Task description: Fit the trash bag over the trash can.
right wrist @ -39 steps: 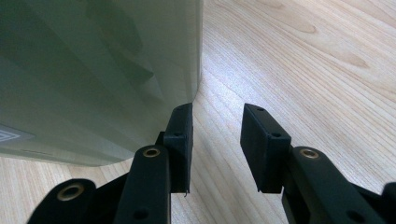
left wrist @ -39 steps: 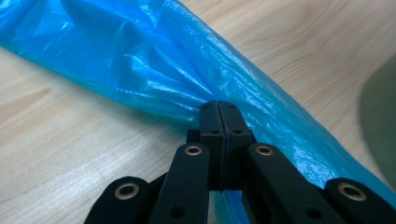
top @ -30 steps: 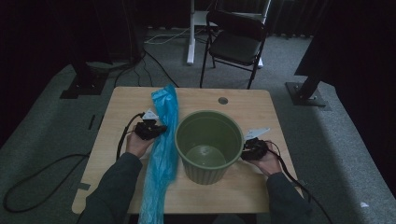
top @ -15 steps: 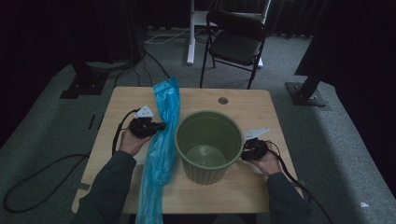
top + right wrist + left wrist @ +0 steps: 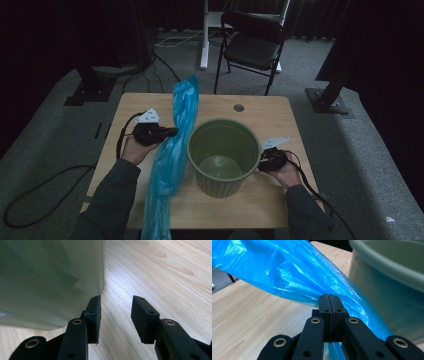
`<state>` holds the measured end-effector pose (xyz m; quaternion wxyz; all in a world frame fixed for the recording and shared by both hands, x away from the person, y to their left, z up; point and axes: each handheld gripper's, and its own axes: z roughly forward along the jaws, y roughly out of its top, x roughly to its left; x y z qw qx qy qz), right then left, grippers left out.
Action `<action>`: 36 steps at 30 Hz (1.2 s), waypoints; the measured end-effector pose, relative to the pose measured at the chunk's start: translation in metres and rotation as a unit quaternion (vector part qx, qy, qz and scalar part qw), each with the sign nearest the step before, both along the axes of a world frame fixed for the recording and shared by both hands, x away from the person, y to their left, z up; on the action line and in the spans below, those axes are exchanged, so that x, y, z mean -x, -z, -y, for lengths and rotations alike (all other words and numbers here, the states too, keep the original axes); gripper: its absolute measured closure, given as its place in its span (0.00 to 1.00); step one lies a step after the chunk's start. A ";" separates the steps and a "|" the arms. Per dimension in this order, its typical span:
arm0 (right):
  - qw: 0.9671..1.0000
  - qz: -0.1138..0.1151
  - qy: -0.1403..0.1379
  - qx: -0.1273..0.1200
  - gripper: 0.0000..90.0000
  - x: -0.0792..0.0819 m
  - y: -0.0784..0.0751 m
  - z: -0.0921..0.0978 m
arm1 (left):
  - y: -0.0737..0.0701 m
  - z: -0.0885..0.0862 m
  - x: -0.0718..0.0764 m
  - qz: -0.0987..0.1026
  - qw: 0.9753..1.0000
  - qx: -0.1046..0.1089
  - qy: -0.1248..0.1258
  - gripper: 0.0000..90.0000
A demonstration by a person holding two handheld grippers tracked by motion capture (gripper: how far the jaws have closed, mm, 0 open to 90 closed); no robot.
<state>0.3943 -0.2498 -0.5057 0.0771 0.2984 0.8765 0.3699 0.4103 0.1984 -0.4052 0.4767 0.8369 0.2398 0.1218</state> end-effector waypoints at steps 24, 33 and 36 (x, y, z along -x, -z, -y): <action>1.000 -0.001 -0.005 0.005 0.65 0.000 0.000 -0.001 | -0.054 -0.002 0.030 0.040 0.996 0.020 0.082 0.99; 1.000 -0.003 -0.005 0.005 0.66 0.000 0.000 -0.001 | -0.065 0.009 0.043 0.054 0.992 0.015 0.113 0.99; 1.000 -0.002 -0.005 0.004 0.66 0.000 0.000 -0.001 | -0.066 0.013 0.047 0.057 0.991 0.013 0.123 0.99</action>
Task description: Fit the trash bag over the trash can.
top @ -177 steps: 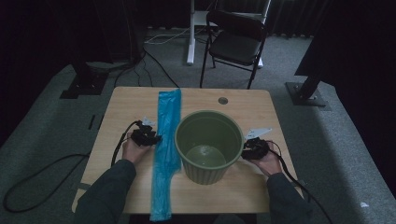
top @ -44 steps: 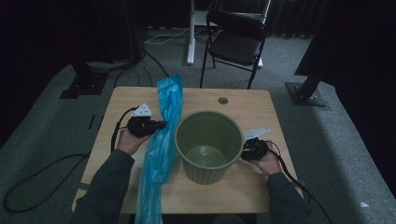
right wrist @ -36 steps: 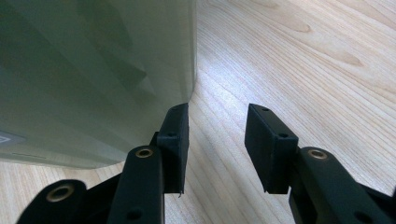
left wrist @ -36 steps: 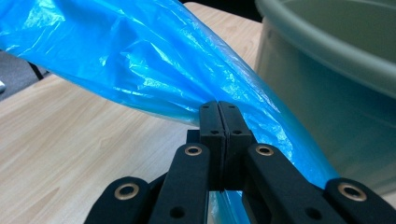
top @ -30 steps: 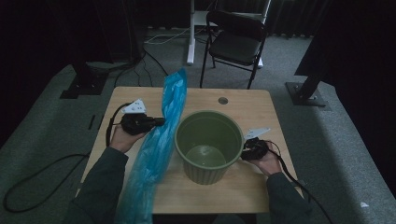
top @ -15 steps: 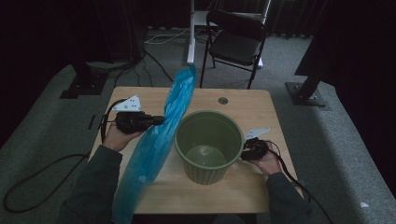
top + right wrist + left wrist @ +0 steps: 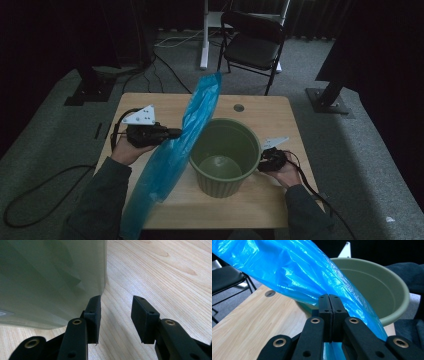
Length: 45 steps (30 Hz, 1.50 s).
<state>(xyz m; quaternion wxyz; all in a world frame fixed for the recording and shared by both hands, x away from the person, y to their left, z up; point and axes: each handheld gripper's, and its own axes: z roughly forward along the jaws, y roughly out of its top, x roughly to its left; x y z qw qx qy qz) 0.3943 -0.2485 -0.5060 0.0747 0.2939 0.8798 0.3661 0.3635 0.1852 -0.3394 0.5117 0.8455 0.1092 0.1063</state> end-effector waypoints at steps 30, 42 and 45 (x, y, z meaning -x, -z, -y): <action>1.000 0.000 0.000 -0.002 0.66 0.000 0.000 0.001 | 0.012 0.061 0.005 -0.010 0.995 -0.068 0.065 0.97; 1.000 0.000 -0.001 0.000 0.66 0.000 0.000 0.000 | 0.021 0.064 0.008 -0.018 0.993 -0.095 0.075 0.96; 1.000 0.000 0.000 -0.001 0.66 0.000 0.000 0.001 | 0.021 0.061 0.010 -0.018 0.993 -0.089 0.075 0.96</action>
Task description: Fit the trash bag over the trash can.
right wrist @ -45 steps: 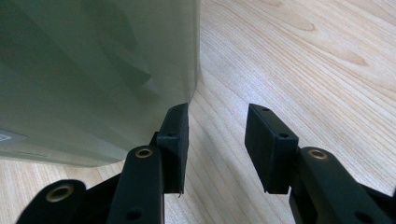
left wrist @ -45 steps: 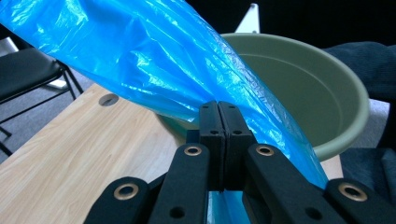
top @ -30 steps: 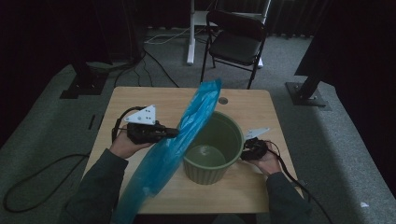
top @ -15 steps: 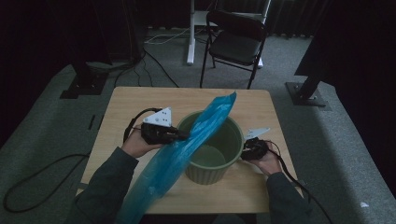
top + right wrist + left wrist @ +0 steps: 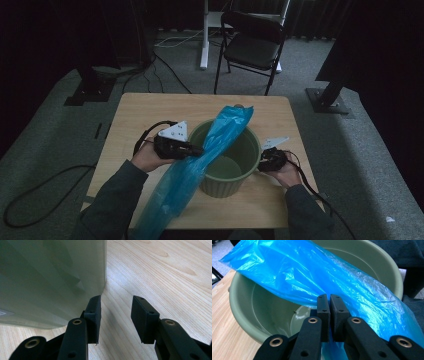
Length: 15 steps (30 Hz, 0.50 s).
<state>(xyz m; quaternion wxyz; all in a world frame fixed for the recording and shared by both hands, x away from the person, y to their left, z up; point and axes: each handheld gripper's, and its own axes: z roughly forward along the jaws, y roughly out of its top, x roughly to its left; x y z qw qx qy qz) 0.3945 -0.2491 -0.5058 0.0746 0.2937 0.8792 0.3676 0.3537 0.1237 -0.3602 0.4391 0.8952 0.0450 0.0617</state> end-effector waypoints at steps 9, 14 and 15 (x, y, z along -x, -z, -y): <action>1.000 0.000 0.000 0.000 0.66 0.000 0.000 0.000 | -0.005 -0.012 0.014 0.006 1.000 0.014 0.014 0.96; 1.000 0.000 0.000 0.001 0.66 0.000 0.000 -0.001 | -0.012 -0.019 0.017 0.009 0.999 0.034 0.015 0.96; 1.000 0.001 0.000 0.001 0.66 0.000 0.000 -0.001 | -0.014 -0.021 0.018 0.012 0.999 0.038 0.015 0.97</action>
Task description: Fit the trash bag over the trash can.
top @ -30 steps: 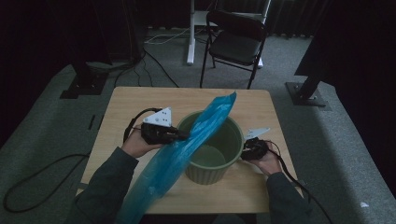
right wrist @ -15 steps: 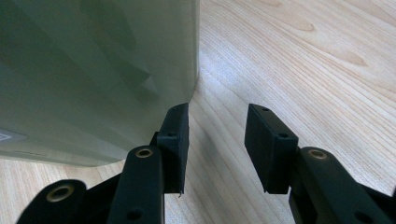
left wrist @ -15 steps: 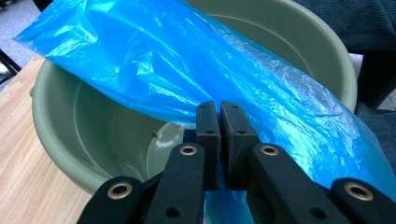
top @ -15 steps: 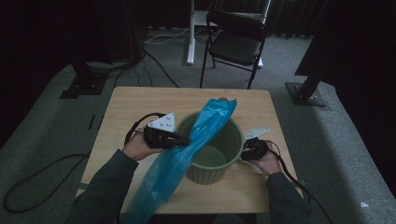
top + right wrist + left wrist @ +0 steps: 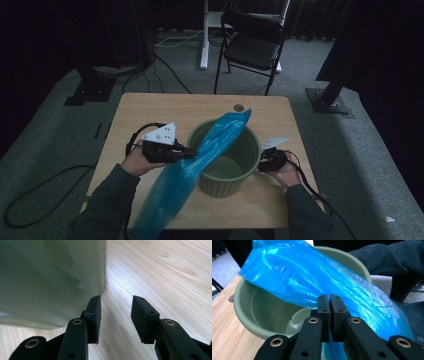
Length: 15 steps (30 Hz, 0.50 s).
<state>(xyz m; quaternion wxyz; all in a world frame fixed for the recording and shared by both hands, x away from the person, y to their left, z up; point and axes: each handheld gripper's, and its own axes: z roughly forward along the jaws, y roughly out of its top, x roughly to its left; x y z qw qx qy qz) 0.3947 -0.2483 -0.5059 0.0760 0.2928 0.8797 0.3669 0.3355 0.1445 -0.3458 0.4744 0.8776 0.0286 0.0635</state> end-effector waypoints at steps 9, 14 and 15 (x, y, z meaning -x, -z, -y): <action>1.000 -0.001 0.001 -0.001 0.66 0.000 0.000 0.001 | -0.006 -0.011 0.010 -0.004 1.000 0.010 0.024 0.97; 1.000 -0.002 0.001 -0.001 0.66 0.000 0.000 0.000 | -0.008 -0.014 0.016 -0.007 0.999 0.009 0.036 0.97; 1.000 -0.001 0.001 -0.001 0.66 0.000 0.000 0.000 | -0.008 -0.014 0.018 -0.008 0.999 0.008 0.039 0.97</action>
